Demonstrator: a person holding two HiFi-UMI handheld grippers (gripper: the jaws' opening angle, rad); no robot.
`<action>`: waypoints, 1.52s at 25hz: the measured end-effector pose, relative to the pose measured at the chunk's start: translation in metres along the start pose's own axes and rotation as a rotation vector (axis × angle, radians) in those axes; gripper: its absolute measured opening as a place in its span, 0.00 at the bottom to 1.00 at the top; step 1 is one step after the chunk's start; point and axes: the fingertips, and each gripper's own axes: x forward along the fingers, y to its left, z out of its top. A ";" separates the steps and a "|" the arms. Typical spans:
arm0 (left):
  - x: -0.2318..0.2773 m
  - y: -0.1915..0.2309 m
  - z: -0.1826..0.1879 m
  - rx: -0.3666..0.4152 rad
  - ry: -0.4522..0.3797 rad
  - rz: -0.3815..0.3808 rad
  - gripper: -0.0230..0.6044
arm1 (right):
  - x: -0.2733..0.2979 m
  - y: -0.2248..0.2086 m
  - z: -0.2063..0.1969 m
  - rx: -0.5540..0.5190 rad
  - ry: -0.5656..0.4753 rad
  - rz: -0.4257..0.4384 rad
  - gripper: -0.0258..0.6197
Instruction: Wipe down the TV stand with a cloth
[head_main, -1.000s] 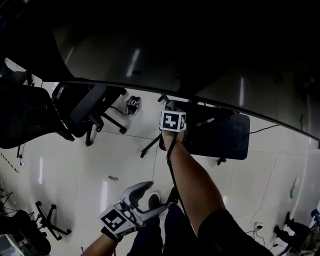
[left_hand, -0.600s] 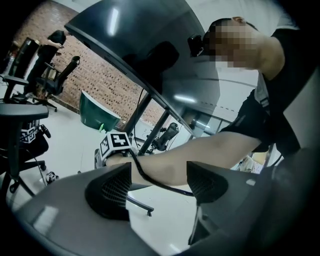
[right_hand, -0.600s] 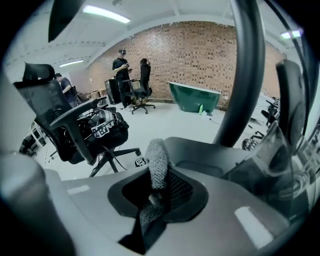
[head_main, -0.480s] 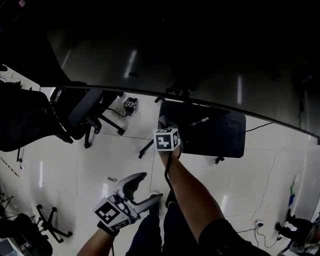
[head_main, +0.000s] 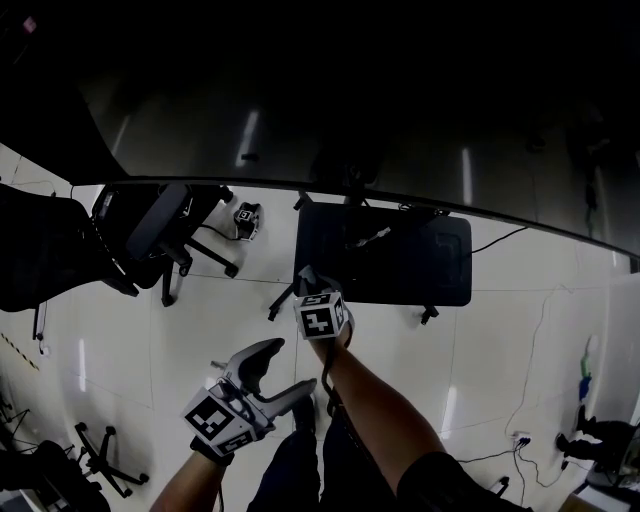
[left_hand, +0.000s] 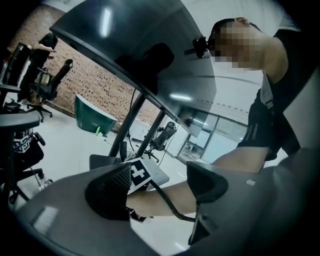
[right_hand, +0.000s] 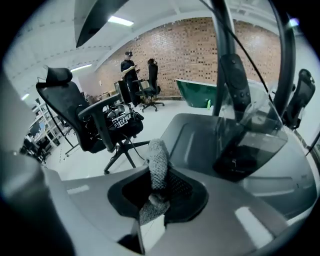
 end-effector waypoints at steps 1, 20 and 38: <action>0.000 0.000 0.000 0.003 0.000 0.001 0.63 | -0.004 0.000 0.002 0.010 -0.018 0.006 0.14; 0.052 -0.021 -0.012 0.030 0.067 -0.073 0.63 | -0.055 -0.129 -0.037 -0.031 -0.019 -0.057 0.13; 0.141 -0.052 -0.016 0.047 0.136 -0.203 0.63 | -0.152 -0.351 -0.104 0.193 -0.029 -0.335 0.13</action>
